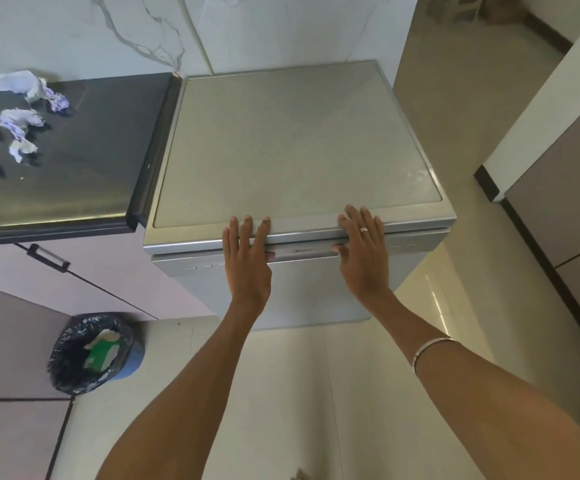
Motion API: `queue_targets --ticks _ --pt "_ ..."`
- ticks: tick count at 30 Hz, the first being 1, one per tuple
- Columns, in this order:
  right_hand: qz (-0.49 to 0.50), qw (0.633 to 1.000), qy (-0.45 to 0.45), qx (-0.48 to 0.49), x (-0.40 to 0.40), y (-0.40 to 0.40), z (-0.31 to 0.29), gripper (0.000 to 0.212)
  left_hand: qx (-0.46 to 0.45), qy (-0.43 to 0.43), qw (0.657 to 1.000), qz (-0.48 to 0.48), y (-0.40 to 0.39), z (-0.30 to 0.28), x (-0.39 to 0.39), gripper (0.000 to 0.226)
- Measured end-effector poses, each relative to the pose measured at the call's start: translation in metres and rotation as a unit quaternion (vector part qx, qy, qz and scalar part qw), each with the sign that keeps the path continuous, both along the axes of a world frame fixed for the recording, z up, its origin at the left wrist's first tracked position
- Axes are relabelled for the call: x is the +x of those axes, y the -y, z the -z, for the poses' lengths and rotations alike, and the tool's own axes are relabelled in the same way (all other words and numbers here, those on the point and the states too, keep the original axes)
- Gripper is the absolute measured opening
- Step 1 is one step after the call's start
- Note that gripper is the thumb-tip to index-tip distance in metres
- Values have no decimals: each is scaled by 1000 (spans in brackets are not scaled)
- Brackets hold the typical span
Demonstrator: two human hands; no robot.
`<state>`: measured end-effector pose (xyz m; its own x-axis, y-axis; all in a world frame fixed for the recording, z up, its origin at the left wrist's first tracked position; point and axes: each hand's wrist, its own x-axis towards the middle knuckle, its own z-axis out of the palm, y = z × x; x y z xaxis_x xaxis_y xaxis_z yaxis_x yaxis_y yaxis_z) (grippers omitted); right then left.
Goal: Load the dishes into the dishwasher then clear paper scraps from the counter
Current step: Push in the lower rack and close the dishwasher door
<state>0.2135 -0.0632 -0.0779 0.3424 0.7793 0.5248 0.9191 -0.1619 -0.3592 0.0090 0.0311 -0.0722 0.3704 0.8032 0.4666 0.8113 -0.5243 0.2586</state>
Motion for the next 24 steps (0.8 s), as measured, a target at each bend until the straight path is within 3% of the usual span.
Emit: queue_targets --ticks 6,13,21,24 --pt "21 999 22 -18 -4 -4 -6 58 -10 12 1000 7 -2 1 1 61" --pt "30 998 43 -24 1 -3 -10 58 -2 -8 1000 -4 -3 -1 0 65" --pt "29 990 128 58 19 -21 7 45 104 2 994 -36 -12 10 8 50" --pt "33 990 128 51 17 -21 4 45 93 -13 995 -30 -14 4 7 51"
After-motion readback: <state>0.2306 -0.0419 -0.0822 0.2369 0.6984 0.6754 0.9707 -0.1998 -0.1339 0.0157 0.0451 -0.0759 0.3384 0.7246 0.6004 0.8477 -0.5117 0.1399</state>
